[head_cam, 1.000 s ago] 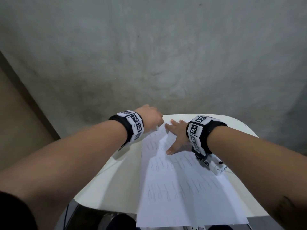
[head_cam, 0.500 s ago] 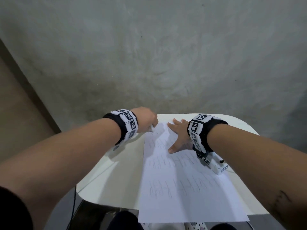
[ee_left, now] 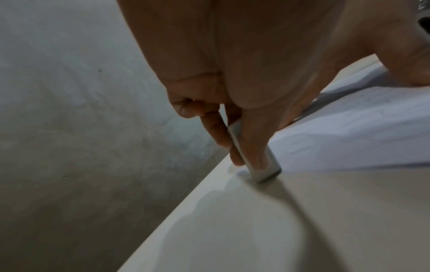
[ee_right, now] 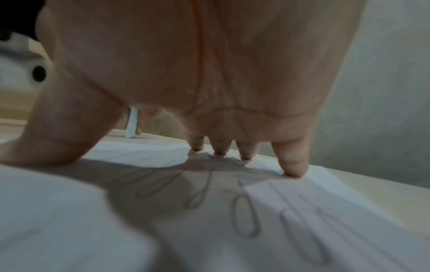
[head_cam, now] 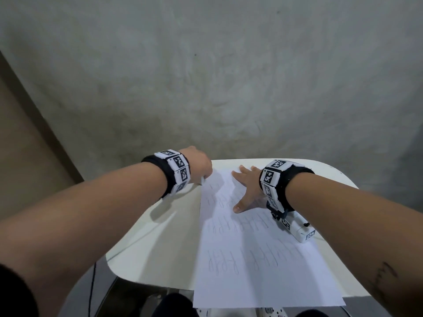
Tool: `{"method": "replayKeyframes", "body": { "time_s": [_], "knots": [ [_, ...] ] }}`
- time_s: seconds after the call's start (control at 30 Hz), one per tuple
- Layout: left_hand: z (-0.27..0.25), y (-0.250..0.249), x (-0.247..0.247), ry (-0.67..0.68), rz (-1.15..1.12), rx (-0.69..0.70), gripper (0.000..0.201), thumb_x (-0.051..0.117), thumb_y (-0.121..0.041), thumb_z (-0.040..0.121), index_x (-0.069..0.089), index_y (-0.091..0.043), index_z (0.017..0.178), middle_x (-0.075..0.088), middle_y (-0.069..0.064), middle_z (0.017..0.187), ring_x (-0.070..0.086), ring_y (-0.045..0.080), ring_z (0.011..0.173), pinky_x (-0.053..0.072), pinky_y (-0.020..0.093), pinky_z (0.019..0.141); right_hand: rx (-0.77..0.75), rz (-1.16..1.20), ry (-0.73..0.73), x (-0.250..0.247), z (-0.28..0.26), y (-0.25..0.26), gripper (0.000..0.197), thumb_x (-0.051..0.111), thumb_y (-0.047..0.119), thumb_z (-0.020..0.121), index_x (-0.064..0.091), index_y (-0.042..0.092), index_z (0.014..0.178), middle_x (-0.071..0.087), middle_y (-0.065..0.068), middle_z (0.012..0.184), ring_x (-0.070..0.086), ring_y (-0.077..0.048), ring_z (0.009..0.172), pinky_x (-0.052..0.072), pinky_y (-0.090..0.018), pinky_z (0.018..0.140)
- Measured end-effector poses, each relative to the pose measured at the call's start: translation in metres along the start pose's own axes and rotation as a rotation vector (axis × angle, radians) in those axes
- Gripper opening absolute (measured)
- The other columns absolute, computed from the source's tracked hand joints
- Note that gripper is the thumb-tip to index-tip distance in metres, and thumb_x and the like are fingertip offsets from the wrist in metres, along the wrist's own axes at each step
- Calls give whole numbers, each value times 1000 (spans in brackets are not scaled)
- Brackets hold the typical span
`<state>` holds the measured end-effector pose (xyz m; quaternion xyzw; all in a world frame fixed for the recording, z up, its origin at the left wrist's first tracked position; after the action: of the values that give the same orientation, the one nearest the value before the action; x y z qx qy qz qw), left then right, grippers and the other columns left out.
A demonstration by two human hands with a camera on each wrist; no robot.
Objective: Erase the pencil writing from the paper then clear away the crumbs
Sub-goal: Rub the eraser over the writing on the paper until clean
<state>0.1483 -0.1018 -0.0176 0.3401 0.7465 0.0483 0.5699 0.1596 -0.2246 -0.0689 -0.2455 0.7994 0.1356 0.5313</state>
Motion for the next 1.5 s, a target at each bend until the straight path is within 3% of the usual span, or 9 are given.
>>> {"method": "replayKeyframes", "body": {
  "time_s": [0.13, 0.37, 0.53, 0.67, 0.8, 0.97, 1.17, 1.33, 1.5],
  "knots": [
    [6, -21, -19, -187, -32, 51, 20, 53, -26, 95, 64, -17, 109, 61, 0, 108, 57, 26, 105, 42, 33, 84, -10, -7, -18, -1, 1, 0, 118, 62, 74, 66, -1, 23, 152, -3, -6, 161, 8, -35, 147, 15, -51, 117],
    [-2, -5, 1, 8, 17, 30, 20, 56, -26, 93, 64, -22, 111, 63, -1, 115, 57, 27, 109, 40, 31, 87, 16, 0, 19, 3, 8, -4, 122, 62, 77, 64, -7, 27, 152, -13, -2, 160, -1, -29, 148, 7, -48, 117],
    [10, -37, -32, -196, -36, 49, 23, 52, -27, 95, 65, -18, 112, 62, 1, 113, 57, 27, 108, 43, 35, 88, -22, 94, 28, -5, 3, 2, 111, 71, 62, 68, 6, 28, 152, -2, -5, 161, 7, -30, 147, 14, -47, 115],
    [0, -24, -10, -113, -46, 69, 19, 54, -26, 94, 65, -19, 107, 61, -1, 107, 58, 26, 103, 39, 31, 80, 9, 48, 22, 4, 10, -3, 121, 65, 73, 66, -7, 26, 152, -14, -3, 160, -3, -28, 148, 5, -46, 118],
    [-1, -17, -6, 34, 77, 42, 19, 56, -21, 91, 65, -20, 108, 65, 1, 110, 62, 29, 101, 42, 29, 78, 5, 75, -4, 4, 7, -3, 119, 67, 69, 67, -5, 27, 152, -13, -2, 160, -3, -27, 148, 5, -44, 118],
    [10, -36, -32, -146, 3, 42, 22, 53, -29, 95, 65, -19, 111, 61, 0, 112, 58, 26, 108, 36, 32, 77, -18, 127, 31, 3, 13, -3, 128, 70, 72, 53, -1, 32, 152, -9, -5, 161, 1, -30, 148, 9, -47, 116],
    [-7, -16, -4, -13, 51, 56, 17, 57, -26, 92, 66, -24, 106, 65, -1, 110, 61, 28, 100, 37, 27, 73, 6, 43, 1, 10, 18, -8, 129, 61, 80, 53, -7, 30, 151, -14, 0, 160, -3, -29, 148, 6, -48, 118],
    [1, -41, -39, -194, 21, 55, 21, 51, -26, 95, 65, -18, 108, 62, 0, 110, 58, 26, 106, 37, 32, 79, -12, 91, 32, 5, 17, -6, 127, 69, 74, 58, -6, 32, 152, -12, -3, 160, -1, -30, 148, 6, -49, 117],
    [-11, -29, -10, -59, 58, 85, 21, 51, -27, 94, 65, -19, 107, 62, -1, 109, 59, 27, 102, 36, 31, 76, 7, 25, 4, 10, 19, -9, 127, 61, 80, 57, -8, 29, 151, -14, 0, 160, -2, -29, 148, 5, -48, 118]
  ]
}}
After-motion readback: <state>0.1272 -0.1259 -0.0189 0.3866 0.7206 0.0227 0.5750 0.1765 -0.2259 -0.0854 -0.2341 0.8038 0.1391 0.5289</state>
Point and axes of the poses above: each hand's wrist, its own z-axis towards the middle knuckle, its own x-axis out of the palm, y = z × x, the point moved 8 cm from there along z, towards the middle knuckle
